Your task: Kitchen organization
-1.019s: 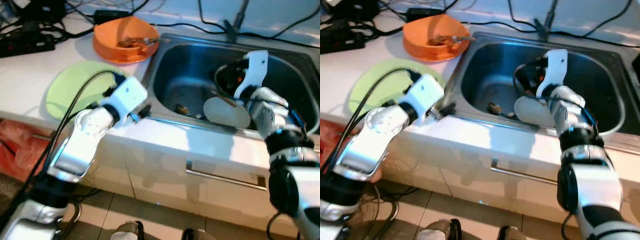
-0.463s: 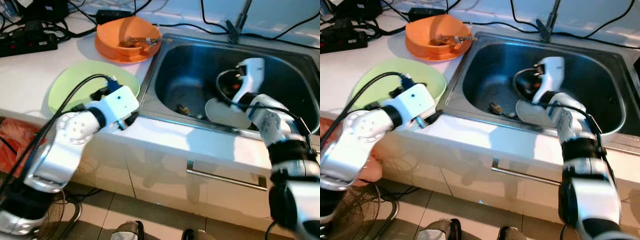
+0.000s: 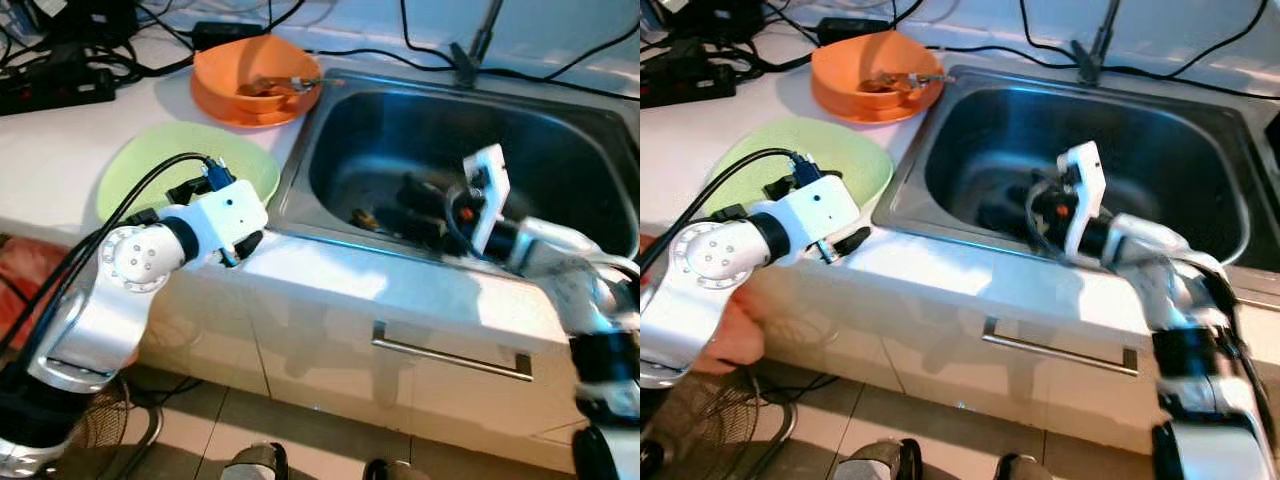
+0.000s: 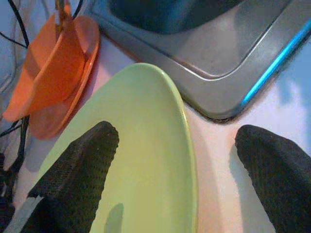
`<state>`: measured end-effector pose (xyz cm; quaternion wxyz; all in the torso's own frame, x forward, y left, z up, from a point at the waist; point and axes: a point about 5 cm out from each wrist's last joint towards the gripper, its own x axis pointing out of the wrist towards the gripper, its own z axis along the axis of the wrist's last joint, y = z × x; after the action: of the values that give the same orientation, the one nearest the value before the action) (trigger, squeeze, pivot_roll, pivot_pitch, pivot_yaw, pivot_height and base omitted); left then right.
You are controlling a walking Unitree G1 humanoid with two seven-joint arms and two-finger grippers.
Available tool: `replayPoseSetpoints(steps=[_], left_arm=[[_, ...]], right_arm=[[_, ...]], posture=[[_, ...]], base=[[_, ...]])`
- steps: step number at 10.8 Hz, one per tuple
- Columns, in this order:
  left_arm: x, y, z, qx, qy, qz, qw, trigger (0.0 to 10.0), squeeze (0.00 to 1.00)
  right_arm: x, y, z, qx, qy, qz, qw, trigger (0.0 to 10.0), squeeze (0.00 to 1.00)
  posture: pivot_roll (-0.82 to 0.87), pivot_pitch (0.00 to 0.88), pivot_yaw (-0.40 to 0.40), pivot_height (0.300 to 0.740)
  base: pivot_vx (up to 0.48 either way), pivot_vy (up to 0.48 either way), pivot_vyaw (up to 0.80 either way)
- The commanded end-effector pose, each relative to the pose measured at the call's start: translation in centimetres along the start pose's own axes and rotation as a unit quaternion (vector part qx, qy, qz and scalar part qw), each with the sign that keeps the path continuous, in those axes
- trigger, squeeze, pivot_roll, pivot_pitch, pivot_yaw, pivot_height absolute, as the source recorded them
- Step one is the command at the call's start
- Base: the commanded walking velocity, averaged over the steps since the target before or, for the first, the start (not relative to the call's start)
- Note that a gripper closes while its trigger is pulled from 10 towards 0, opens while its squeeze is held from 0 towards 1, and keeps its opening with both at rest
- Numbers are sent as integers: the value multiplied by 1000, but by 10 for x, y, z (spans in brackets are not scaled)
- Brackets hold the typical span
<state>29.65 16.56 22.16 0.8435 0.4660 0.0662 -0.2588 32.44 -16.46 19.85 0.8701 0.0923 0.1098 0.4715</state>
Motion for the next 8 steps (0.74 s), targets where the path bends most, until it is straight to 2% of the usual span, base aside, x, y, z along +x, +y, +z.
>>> replayPoseSetpoints(steps=[1, 2, 3, 4, 5, 8], left_arm=[[2, -13, -11, 5, 32, -46, 998, 10000, 0], [2, -15, -13, 7, 38, -61, 997, 10000, 0], [2, -18, -18, 10, 49, -73, 996, 2706, 0], [3, -20, -22, 8, 56, -79, 995, 0, 0], [5, -25, -28, 9, 67, -93, 993, 0, 0], [6, -29, -39, 11, 86, -105, 991, 0, 0]], right_arm=[[-3, 10, -1, -4, 11, 32, 999, 10000, 0], [-4, 14, -4, -7, 17, 38, 999, 10000, 0], [-4, 16, -7, -9, 22, 37, 999, 10000, 0], [-3, 17, -10, -12, 24, 33, 999, 10000, 0], [1, 19, -13, -16, 26, 30, 999, 10000, 0], [4, 31, -15, -23, 36, 71, 997, 10000, 0]], posture=[[183, 128, -22, 740], [183, 128, -22, 740], [180, 129, -21, 740], [180, 129, -20, 740], [175, 130, -19, 740], [173, 132, -19, 740]], base=[[0, 0, 0], [0, 0, 0], [0, 0, 0], [0, 0, 0], [0, 0, 0], [0, 0, 0]])
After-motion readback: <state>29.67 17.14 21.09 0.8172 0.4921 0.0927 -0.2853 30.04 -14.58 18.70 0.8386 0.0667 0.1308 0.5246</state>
